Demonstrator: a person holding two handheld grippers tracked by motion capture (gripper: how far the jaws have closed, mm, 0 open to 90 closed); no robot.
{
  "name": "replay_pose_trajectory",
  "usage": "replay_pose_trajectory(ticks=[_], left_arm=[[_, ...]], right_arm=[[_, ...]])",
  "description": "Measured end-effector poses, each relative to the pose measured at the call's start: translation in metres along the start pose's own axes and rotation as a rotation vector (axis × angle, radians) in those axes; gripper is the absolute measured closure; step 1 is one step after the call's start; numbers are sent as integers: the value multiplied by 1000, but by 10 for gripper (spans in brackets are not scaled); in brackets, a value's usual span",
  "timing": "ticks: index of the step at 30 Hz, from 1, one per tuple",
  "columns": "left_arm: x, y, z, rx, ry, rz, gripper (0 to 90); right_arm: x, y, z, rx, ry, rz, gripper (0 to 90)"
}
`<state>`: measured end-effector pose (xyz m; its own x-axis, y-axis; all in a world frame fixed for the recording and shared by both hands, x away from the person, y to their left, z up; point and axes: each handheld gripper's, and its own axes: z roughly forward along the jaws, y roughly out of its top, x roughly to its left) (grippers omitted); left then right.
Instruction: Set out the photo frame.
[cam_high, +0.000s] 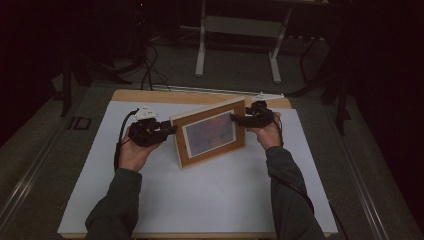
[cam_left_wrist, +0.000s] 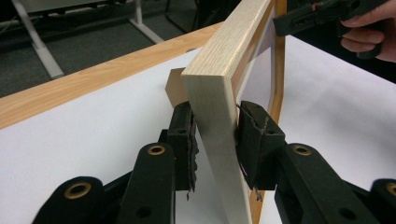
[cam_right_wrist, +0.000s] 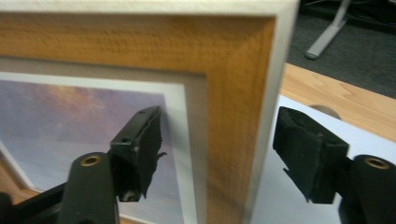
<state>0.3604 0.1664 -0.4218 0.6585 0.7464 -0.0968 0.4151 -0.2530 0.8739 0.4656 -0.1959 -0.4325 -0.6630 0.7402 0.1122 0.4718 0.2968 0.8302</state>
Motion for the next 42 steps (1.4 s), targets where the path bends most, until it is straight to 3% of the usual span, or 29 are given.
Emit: replay_pose_trajectory(ticks=[6,10,12,16,23,29,32,34,42], left_arm=[[8,-1,1,-9,-59,-6,691],[9,0,1,5,-61,-1,689],[8,2,3,14,-51,2,687],[9,4,8,31,-22,2,682],[13,4,15,19,-31,-29,680],[13,4,15,21,-25,-20,677],[12,5,16,27,-16,-12,673],[12,6,16,34,-11,-8,671],[15,10,20,51,5,-12,666]], right_arm=[[2,2,8,13,63,-10,219],[1,1,17,36,109,-14,140],[4,1,20,54,99,-37,122],[4,-2,14,67,101,-39,171],[-2,-12,-3,72,98,-34,321],[0,-9,2,39,92,-50,218],[1,-7,6,32,112,-39,199],[0,-7,6,31,128,-13,211],[-3,-14,-5,46,136,-5,311]])
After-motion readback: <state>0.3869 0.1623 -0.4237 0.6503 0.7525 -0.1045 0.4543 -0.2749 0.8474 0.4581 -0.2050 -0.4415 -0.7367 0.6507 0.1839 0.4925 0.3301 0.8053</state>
